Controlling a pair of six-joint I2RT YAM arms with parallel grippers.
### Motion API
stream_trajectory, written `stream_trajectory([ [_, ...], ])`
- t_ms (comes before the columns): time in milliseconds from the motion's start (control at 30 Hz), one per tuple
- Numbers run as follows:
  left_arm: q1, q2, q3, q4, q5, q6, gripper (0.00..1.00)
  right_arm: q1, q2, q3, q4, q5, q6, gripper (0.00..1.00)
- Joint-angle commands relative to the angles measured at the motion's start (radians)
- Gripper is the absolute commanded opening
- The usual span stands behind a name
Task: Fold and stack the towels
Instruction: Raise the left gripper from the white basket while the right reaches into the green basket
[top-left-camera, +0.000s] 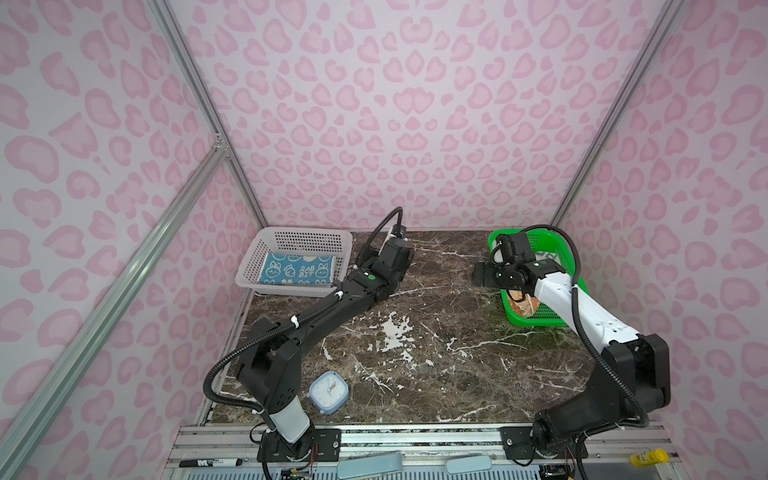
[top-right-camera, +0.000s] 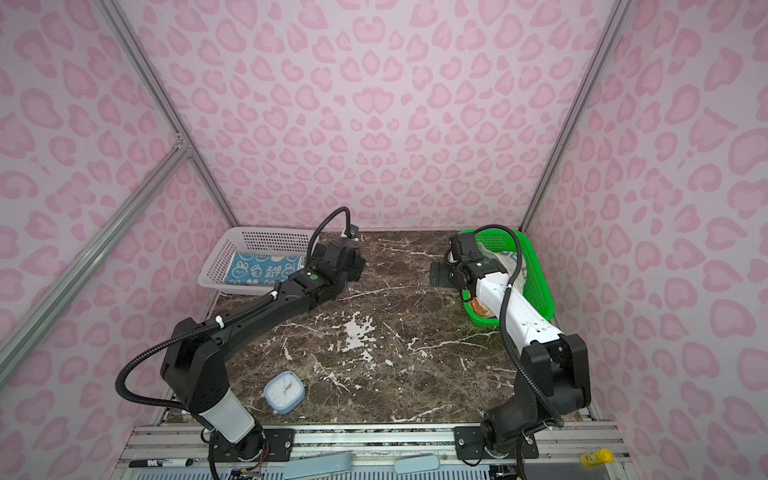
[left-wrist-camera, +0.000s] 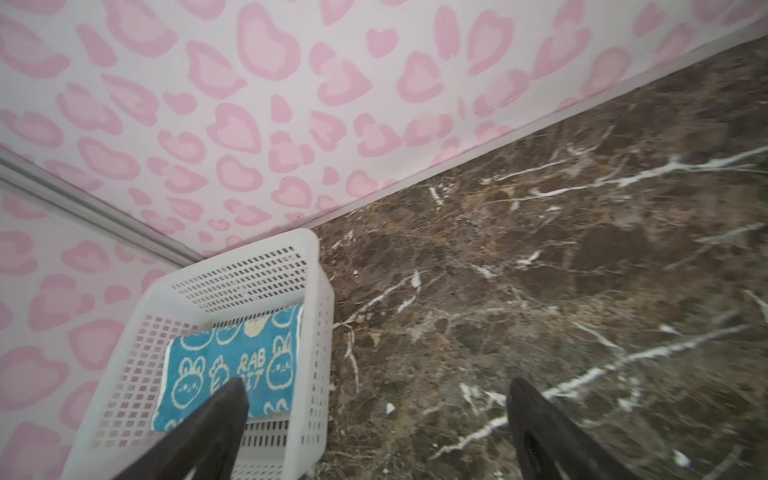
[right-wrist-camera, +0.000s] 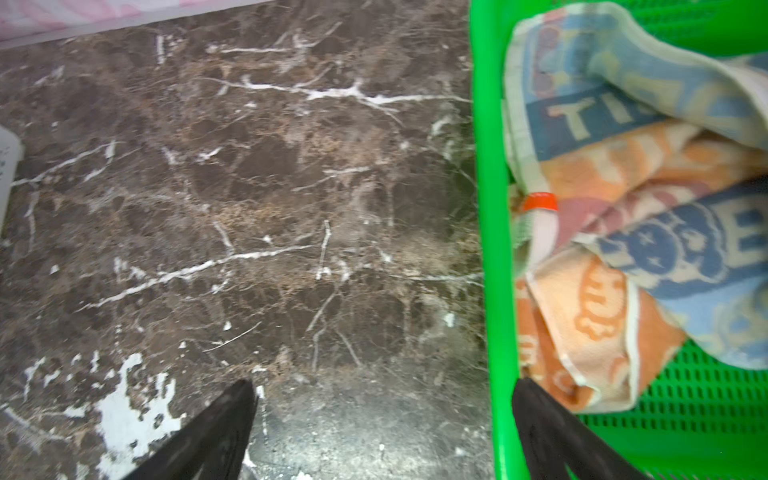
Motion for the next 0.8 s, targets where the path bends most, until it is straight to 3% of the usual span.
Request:
stream_trajectory([
  [0, -0.079, 0.022, 0.017, 0.036, -0.087, -0.048, 0.98, -0.047, 0.002, -0.034, 0.015, 0.016, 0.009, 0.98],
  [267, -0.177, 0.107, 0.108, -0.035, -0.11, -0.171, 0.98, -0.092, 0.047, -0.072, 0.028, 0.045, -0.007, 0.97],
  [300, -0.177, 0.113, 0.111, -0.045, -0.131, -0.205, 0.98, -0.095, 0.057, -0.078, 0.033, 0.037, -0.011, 0.94],
  [433, -0.177, 0.126, 0.108, -0.027, -0.038, -0.143, 0.98, -0.102, 0.1, -0.079, 0.061, 0.04, -0.017, 0.81],
  [667, -0.177, 0.123, 0.104, -0.09, 0.064, -0.201, 0.98, -0.092, 0.191, -0.018, 0.056, 0.05, -0.017, 0.55],
  [767, -0.177, 0.108, 0.082, -0.106, 0.069, -0.246, 0.98, -0.081, 0.206, -0.003, 0.035, 0.059, -0.028, 0.51],
])
